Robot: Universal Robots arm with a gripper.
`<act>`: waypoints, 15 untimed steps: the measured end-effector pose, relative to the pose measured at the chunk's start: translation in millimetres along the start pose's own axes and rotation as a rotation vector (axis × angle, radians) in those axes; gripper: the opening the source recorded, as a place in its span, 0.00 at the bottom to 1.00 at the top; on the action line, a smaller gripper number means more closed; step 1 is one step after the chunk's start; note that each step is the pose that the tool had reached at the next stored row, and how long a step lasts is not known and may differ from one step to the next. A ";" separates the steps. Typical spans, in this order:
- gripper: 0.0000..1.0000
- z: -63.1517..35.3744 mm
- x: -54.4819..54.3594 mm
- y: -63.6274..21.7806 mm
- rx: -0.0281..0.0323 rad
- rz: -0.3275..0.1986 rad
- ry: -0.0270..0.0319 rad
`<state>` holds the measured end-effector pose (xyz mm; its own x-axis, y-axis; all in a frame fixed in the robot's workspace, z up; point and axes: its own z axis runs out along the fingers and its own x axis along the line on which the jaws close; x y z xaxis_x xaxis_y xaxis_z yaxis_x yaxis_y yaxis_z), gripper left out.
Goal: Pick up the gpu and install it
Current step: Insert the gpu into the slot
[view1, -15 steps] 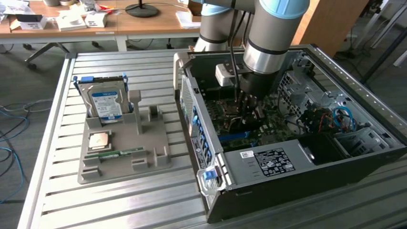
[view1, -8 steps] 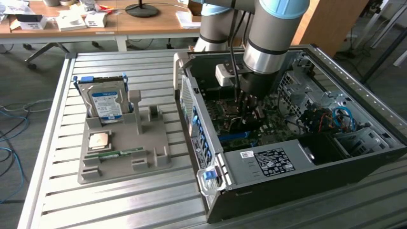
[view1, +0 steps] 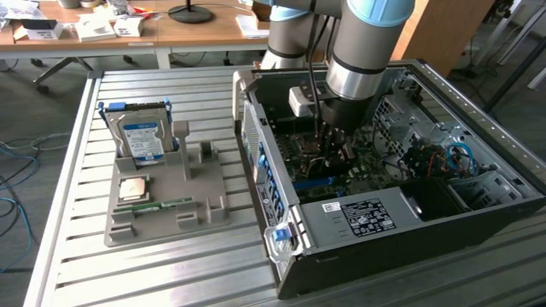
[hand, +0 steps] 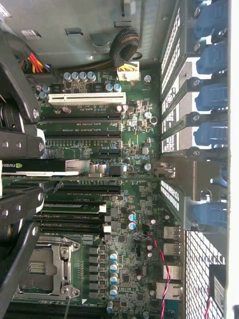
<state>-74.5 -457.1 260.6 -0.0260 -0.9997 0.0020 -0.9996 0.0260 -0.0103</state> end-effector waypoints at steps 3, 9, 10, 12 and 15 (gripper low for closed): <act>0.26 0.2 0.0 0.3 0.0001 0.000 -0.0002; 0.26 1.1 0.0 0.8 0.0002 0.000 -0.0003; 0.26 1.5 0.0 0.8 0.0002 0.000 -0.0004; 0.26 1.8 0.0 0.8 0.0000 0.000 -0.0001; 0.26 2.3 0.0 0.9 0.0001 0.000 -0.0003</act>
<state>-75.4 -457.0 258.4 -0.0260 -0.9997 0.0016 -0.9996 0.0260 -0.0104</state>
